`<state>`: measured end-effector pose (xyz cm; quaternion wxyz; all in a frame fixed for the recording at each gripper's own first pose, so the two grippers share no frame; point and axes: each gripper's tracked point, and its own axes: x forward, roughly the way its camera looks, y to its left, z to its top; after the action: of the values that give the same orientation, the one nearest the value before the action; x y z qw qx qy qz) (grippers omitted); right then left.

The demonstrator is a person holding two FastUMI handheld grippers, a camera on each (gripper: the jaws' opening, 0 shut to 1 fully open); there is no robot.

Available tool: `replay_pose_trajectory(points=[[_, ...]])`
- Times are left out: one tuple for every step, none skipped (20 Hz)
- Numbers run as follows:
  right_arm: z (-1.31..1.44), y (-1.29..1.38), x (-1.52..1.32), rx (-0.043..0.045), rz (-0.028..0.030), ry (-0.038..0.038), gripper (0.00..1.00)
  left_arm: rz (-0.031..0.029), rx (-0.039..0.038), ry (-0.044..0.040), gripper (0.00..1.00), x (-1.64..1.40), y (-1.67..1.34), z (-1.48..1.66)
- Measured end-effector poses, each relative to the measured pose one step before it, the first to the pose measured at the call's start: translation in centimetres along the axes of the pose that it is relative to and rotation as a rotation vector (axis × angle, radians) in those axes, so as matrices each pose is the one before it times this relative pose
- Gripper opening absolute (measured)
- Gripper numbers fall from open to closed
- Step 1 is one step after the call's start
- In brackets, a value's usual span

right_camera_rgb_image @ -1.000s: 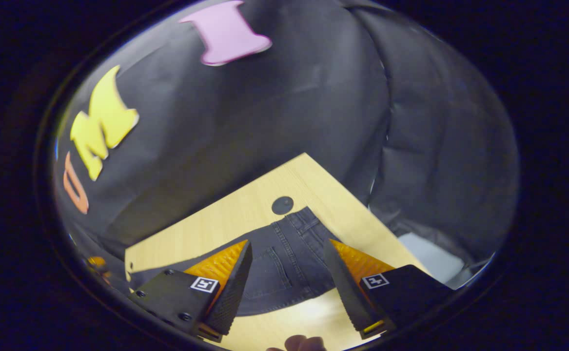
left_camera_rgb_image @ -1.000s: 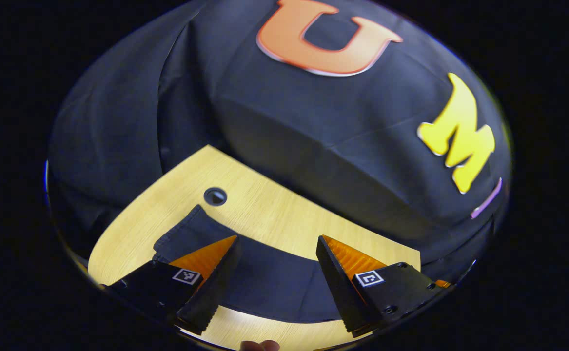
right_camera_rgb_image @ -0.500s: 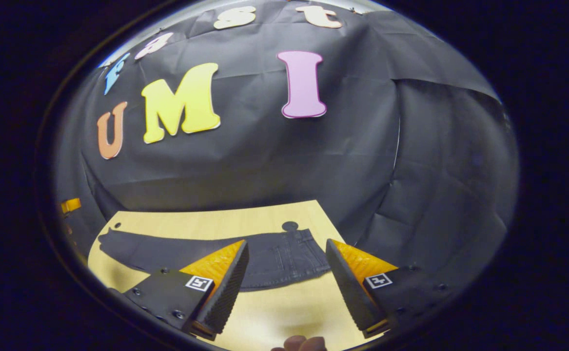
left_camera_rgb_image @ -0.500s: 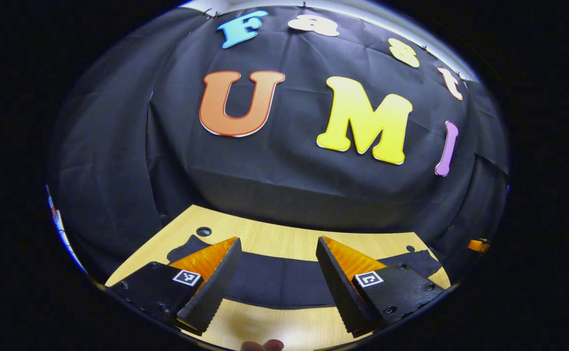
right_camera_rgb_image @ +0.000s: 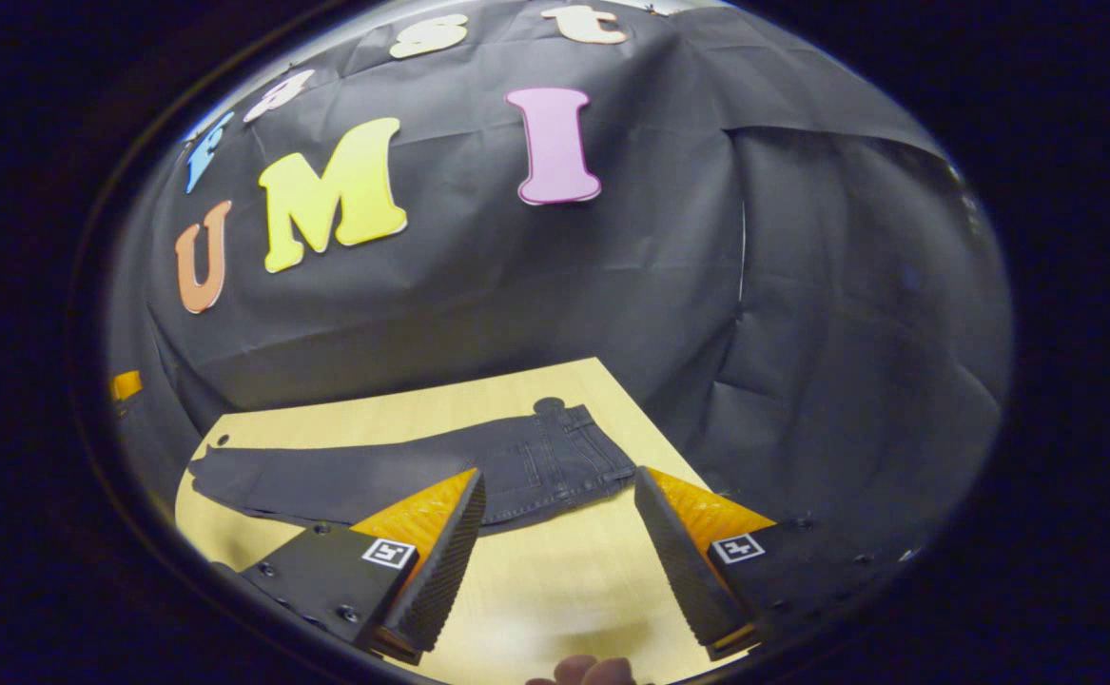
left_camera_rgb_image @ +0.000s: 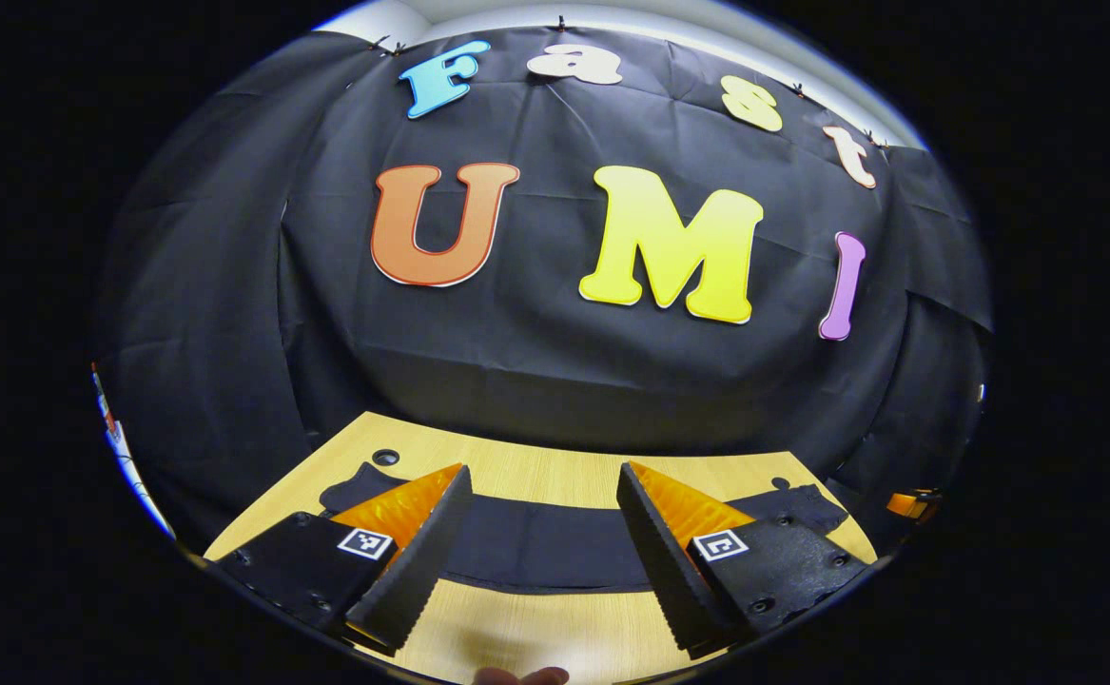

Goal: Grasp the waist and the cuffs of the jeans and fold them to make the two legs overlap; first hold the waist and fold one-third of the jeans toward the cuffs, then hold the cuffs and fold the remaining one-third in the same direction to finish folding.

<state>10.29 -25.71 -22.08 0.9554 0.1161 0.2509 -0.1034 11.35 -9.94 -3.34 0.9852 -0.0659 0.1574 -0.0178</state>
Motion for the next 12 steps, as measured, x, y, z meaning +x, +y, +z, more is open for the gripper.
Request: replay_pose_trajectory(points=[[-0.413, -0.52, 0.965, 0.01116, -0.00907, 0.01133, 1.0, 0.0065, 0.00904, 0.00622, 0.98, -0.126, -0.055, 0.004], [-0.34, -0.325, 1.017, 0.01338, 0.00073, 0.00913, 0.95, 0.00636, 0.00486, 0.0052, 0.99, -0.202, -0.152, -0.097], [-0.273, -0.334, 1.216, 0.01463, -0.00423, 0.00907, 0.91, 0.00679, -0.0037, 0.00865, 0.98, -0.235, -0.188, -0.059], [-0.315, -0.363, 1.103, 0.00898, -0.00279, 0.00722, 0.96, 0.00773, -0.00853, 0.00233, 0.99, -0.35, -0.061, -0.137], [-0.321, -0.498, 1.404, 0.01674, -0.00202, 0.01347, 0.9, 0.00856, -0.01021, 0.00689, 0.99, -0.244, -0.13, -0.204], [-0.45, -0.479, 1.626, 0.02651, 0.00308, 0.01839, 0.9, 0.00935, -0.01144, 0.00607, 0.99, -0.26, -0.222, -0.264], [-0.371, -0.32, 1.563, 0.02144, 0.00332, 0.02365, 0.9, 0.00808, -0.00559, 0.00645, 0.98, -0.231, -0.192, -0.306], [-0.398, -0.681, 1.854, 0.01571, -0.00713, 0.01883, 0.97, 0.00949, -0.00196, 0.00838, 0.99, -0.127, -0.198, -0.438], [-0.233, -0.541, 1.636, 0.0183, -0.0061, 0.018, 1.0, 0.00952, 0.00237, 0.01447, 0.98, -0.17, -0.125, -0.463], [-0.217, -0.456, 1.429, 0.01683, -0.00638, 0.0171, 0.98, 0.00876, 0.00566, 0.01481, 0.99, -0.073, -0.015, -0.472], [-0.181, -0.602, 1.353, 0.01633, -0.01482, 0.01412, 0.98, 0.00902, 0.00774, 0.01056, 0.98, -0.205, -0.09, -0.365], [-0.046, -0.346, 0.768, 0.02216, -0.00633, 0.01062, 0.98, 0.00674, 0.00735, 0.00772, 0.99, 0.038, 0.106, -0.304]])
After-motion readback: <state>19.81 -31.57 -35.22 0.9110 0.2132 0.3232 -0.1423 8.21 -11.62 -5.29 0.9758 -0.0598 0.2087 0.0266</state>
